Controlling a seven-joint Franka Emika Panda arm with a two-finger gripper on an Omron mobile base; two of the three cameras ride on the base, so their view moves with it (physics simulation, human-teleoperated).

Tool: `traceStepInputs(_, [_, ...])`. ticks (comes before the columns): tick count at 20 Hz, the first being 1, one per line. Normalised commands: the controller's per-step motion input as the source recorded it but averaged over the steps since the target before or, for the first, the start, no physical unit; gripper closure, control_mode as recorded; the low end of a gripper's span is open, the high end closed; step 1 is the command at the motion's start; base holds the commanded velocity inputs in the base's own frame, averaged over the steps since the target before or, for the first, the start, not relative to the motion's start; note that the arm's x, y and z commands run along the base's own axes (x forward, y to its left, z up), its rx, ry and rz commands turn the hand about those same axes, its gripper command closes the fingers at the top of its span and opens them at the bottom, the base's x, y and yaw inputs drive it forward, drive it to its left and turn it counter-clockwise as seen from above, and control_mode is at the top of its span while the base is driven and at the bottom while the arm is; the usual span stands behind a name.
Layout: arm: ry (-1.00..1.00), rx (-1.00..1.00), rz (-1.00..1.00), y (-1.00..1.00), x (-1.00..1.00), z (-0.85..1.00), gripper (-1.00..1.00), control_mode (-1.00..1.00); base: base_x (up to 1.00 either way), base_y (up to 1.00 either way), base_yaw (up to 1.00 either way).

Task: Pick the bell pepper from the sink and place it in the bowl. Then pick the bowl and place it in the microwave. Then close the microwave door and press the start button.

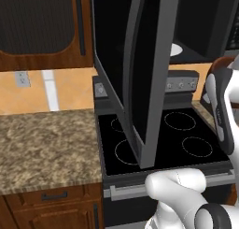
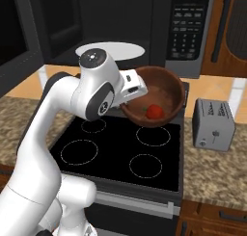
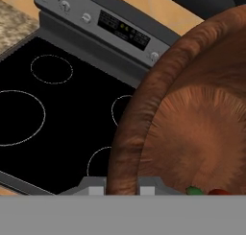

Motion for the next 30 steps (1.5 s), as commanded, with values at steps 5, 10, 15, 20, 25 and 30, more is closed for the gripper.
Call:
traceStepInputs(5, [0.00,0.00,0.00,0.00,0.00,0.00,1.00,1.00,0.46,-0.06,-0.07])
traceStepInputs(10, [0.00,0.00,0.00,0.00,0.00,0.00,1.00,1.00,0.30,-0.06,-0.12])
traceStepInputs(15, [0.00,0.00,0.00,0.00,0.00,0.00,1.00,1.00,0.17,0.00,-0.09])
traceStepInputs(20, [-0.07,0.00,0.05,0.08,-0.10,0.01,1.00,-1.00,0.00,0.00,0.00])
traceStepInputs(25, [-0.14,-0.08,0.32,0.74,-0.05,0.44,1.00,-1.00,0.00,0.00,0.00])
traceStepInputs(30, [-0.05,-0.08,0.28,0.63,0.30,0.80,1.00,-1.00,0.00,0.00,0.00])
